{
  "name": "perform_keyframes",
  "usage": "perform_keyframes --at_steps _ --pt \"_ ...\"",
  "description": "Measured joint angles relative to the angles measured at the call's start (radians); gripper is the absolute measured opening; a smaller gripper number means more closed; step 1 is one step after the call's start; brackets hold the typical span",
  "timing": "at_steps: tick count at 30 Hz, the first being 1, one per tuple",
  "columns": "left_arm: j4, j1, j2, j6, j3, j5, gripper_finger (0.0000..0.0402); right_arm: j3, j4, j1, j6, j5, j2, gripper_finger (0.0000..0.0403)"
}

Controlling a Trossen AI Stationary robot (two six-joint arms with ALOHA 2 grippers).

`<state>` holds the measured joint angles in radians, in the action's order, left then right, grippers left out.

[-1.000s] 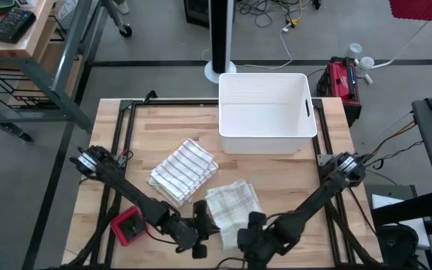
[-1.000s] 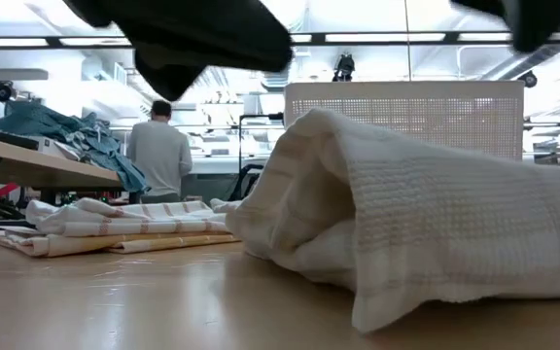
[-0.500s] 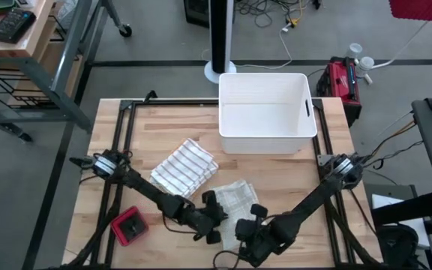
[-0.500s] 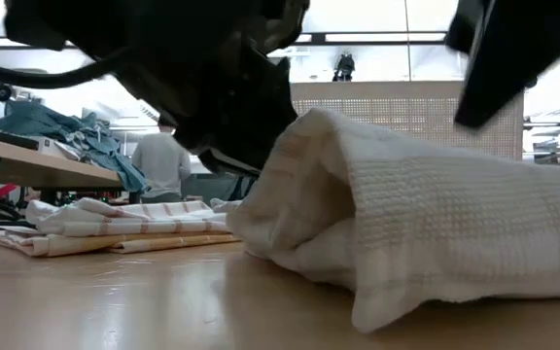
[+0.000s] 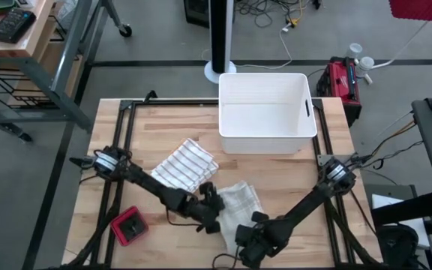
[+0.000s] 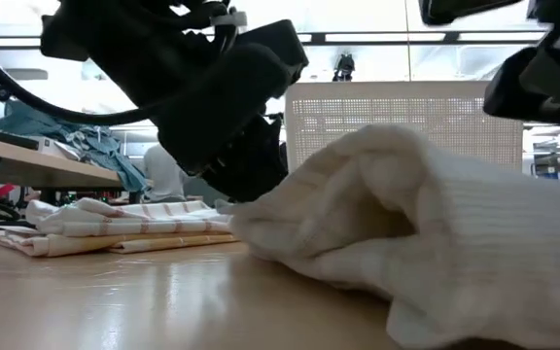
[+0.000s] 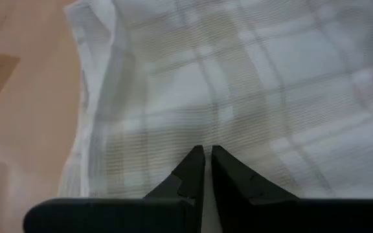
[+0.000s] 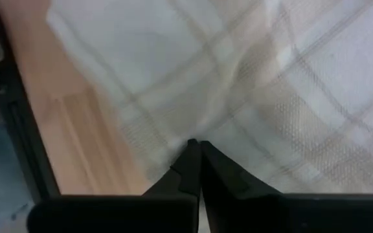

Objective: Fold towel
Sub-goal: Fold the light gray patterned towel

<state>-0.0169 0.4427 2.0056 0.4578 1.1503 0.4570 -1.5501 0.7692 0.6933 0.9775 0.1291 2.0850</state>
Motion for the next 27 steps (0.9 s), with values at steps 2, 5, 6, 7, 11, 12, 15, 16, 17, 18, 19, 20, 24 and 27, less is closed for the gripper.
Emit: perform_keyframes --at_steps 2,5,6,7,11,12,15,16,17,18,19,20,24,27 --pt "-0.005 -0.006 -0.005 -0.017 0.0 0.0 0.002 0.0 0.005 0.0 0.011 -0.003 -0.013 0.0001" --pt "-0.021 -0.009 -0.033 -0.051 0.0 0.003 0.002 0.0 0.013 0.002 0.027 0.007 -0.047 0.0001" --pt "-0.023 -0.009 -0.048 -0.058 0.0 0.003 0.002 0.0 0.015 0.003 0.035 0.021 -0.06 0.0001" --pt "-0.021 -0.008 -0.065 -0.066 0.0 0.004 0.002 0.0 0.019 0.003 0.043 0.042 -0.073 0.0001" --pt "0.013 0.01 -0.113 -0.079 0.0 -0.038 0.002 0.0 0.055 -0.002 0.068 0.143 -0.116 0.0" --pt "0.043 0.016 -0.113 -0.078 0.0 -0.079 0.002 0.0 0.062 -0.009 0.07 0.162 -0.118 0.0" --pt "0.132 0.042 -0.111 -0.076 0.0 -0.175 0.002 0.005 0.072 -0.035 0.055 0.183 -0.112 0.0" --pt "0.156 0.05 -0.102 -0.075 0.001 -0.183 0.002 0.005 0.068 -0.044 0.05 0.185 -0.107 0.0" --pt "0.162 0.06 -0.096 -0.076 0.003 -0.182 0.002 0.008 0.063 -0.05 0.046 0.185 -0.103 0.0" --pt "0.149 0.069 -0.092 -0.081 0.0 -0.178 0.002 0.013 0.062 -0.057 0.043 0.186 -0.1 0.0" --pt "0.137 0.073 -0.089 -0.083 -0.003 -0.178 0.002 0.017 0.067 -0.065 0.043 0.185 -0.095 0.0" --pt "0.147 0.076 -0.081 -0.083 -0.003 -0.178 0.002 0.02 0.065 -0.071 0.042 0.185 -0.09 0.0" --pt "0.165 0.082 -0.053 -0.108 0.0 -0.195 0.002 0.024 0.048 -0.085 0.031 0.178 -0.072 0.0" --pt "0.166 0.085 -0.005 -0.129 0.0 -0.236 0.002 0.027 0.033 -0.088 0.026 0.177 -0.067 0.0"
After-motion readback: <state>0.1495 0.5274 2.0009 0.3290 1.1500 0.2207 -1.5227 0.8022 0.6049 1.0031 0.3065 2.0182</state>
